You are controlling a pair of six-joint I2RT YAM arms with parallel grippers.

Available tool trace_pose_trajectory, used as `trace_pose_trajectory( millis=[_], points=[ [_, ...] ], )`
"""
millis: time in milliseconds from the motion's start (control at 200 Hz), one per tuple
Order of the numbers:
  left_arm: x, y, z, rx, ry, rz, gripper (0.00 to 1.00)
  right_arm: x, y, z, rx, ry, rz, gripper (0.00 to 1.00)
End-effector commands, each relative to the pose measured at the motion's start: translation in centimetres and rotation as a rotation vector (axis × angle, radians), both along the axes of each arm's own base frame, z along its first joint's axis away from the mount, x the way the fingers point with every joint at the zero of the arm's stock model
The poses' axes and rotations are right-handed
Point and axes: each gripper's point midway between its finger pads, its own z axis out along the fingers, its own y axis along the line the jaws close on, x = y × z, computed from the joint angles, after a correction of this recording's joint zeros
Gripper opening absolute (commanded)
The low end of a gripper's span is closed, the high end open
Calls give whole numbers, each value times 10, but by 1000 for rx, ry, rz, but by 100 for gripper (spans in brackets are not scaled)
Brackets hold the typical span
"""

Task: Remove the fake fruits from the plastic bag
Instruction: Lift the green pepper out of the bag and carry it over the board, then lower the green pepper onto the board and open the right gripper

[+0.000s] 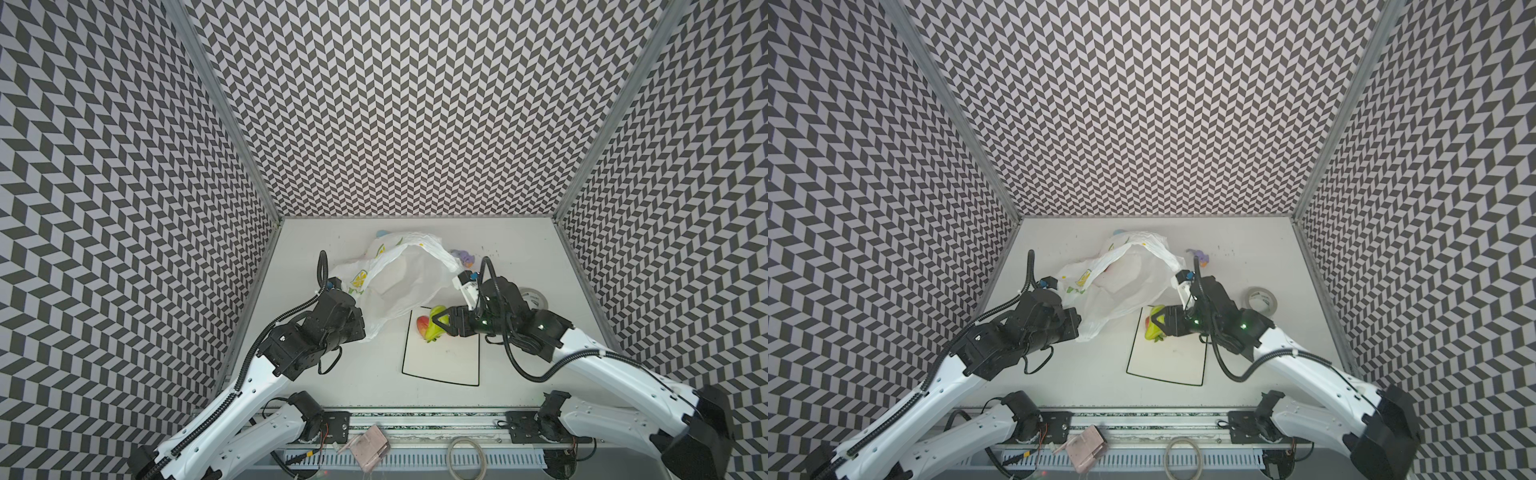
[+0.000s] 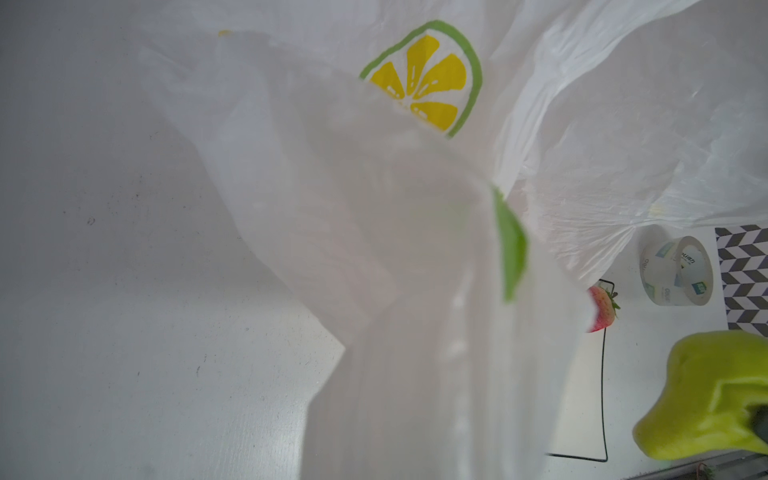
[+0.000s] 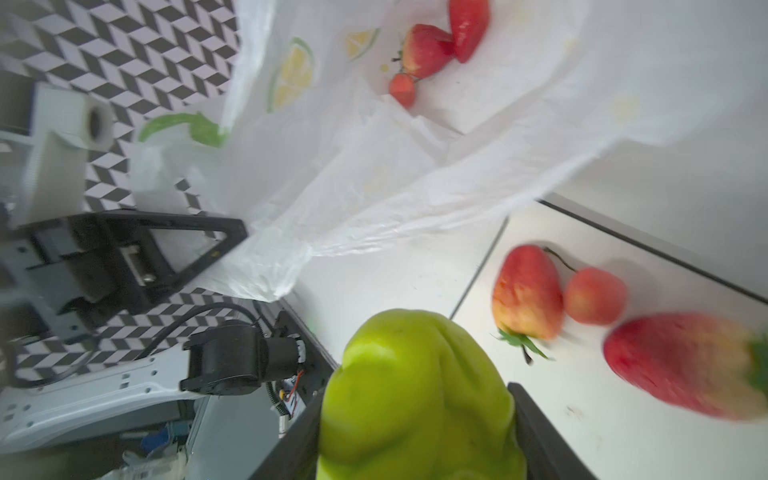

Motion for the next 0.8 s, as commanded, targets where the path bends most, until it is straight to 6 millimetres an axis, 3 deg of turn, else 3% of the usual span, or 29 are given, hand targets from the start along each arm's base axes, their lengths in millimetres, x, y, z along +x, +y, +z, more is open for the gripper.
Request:
trace_pose_trajectory(
  millis=[0, 190, 416, 596, 796],
  points=[
    [4, 0, 9, -2, -40, 2, 0, -7, -40, -33, -80, 67, -155, 53],
    [3, 0, 7, 1, -38, -3, 0, -2, -61, -62, -88, 121, -244, 53],
    [2, 2, 8, 5, -39, -2, 0, 16, -64, -90, -92, 140, -314, 54],
    [2, 3, 10, 10, -42, 0, 0, 19, -60, -112, -115, 189, -296, 56],
    [2, 4, 11, 16, -43, 2, 0, 24, -68, -119, -181, 188, -310, 76]
  ],
)
